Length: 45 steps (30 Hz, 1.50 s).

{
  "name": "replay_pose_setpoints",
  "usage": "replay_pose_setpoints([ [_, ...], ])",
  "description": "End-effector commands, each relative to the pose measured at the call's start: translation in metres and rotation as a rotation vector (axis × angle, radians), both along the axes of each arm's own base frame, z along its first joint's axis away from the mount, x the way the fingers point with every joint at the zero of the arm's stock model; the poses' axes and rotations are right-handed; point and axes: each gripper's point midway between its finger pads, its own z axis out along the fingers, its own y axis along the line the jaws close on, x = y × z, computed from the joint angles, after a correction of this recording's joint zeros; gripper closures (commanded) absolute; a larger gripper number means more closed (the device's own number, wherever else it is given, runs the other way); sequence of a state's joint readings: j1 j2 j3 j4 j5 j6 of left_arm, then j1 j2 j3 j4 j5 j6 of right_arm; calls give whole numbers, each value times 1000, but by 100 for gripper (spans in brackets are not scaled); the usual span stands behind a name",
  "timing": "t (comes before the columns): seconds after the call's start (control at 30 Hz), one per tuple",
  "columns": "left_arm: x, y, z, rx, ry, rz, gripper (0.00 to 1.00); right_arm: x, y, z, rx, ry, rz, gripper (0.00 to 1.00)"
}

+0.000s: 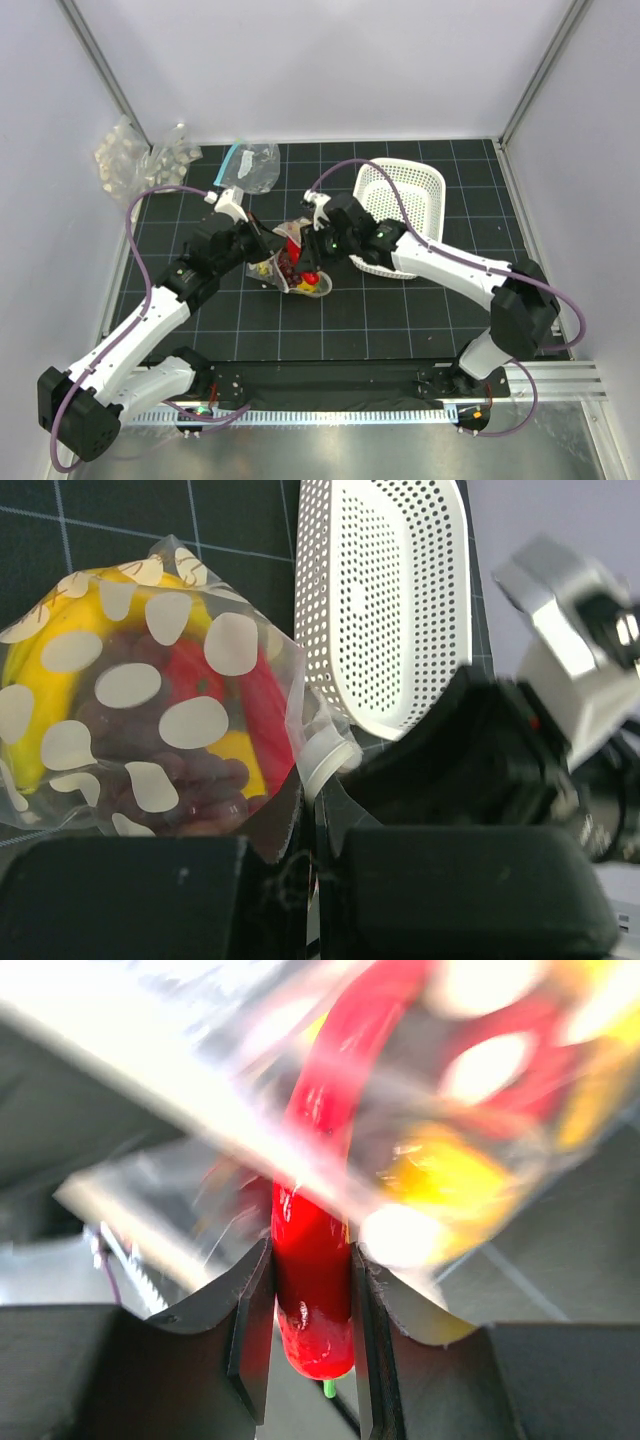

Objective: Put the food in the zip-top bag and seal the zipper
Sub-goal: Place the fake vegetable in the zipper food storage bag.

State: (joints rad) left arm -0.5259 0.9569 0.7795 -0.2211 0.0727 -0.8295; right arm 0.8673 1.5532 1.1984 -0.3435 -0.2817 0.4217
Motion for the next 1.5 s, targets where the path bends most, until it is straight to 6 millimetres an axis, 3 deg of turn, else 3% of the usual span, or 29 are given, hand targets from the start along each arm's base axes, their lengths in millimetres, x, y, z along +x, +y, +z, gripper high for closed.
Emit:
replay_pose_setpoints([
  [0.0,2,-4,30,-56,-98,-21,95,37,4,23,71,-20,-97,92],
  [0.1,3,-6,30,-58,-96,-25,95,55,0,28,110,-44,-136,91],
  [0.3,4,-8,26,-57,-84,-30,96,54,-1,-1,46,-87,-145,89],
  [0.37,5,-9,24,-56,-78,-36,96,57,-3,-12,-39,-176,-184,75],
  [0.47,5,-11,24,-60,-73,-40,96,62,-7,-18,-104,-226,-219,71],
  [0.5,5,-11,24,-62,-72,-39,96,62,-8,-16,-104,-234,-219,65],
  [0.53,5,-11,24,-63,-71,-40,96,61,-9,-15,-106,-238,-220,49],
  [0.63,4,-10,26,-66,-76,-37,96,56,-16,-8,-97,-266,-221,31],
  [0.67,4,-10,26,-67,-77,-35,96,55,-17,-6,-95,-270,-224,30],
  [1.0,6,-6,27,-60,-78,-13,95,35,-43,15,-99,-288,-221,29],
  [1.1,6,-6,26,-57,-72,-13,95,33,-55,19,-125,-308,-226,36],
  [1.17,7,-5,25,-52,-70,-6,95,33,-59,20,-146,-322,-229,47],
  [1.23,7,-3,26,-48,-74,-2,95,31,-63,16,-176,-317,-219,55],
  [1.47,7,4,30,-37,-90,33,95,25,-64,-13,-244,-264,-187,56],
])
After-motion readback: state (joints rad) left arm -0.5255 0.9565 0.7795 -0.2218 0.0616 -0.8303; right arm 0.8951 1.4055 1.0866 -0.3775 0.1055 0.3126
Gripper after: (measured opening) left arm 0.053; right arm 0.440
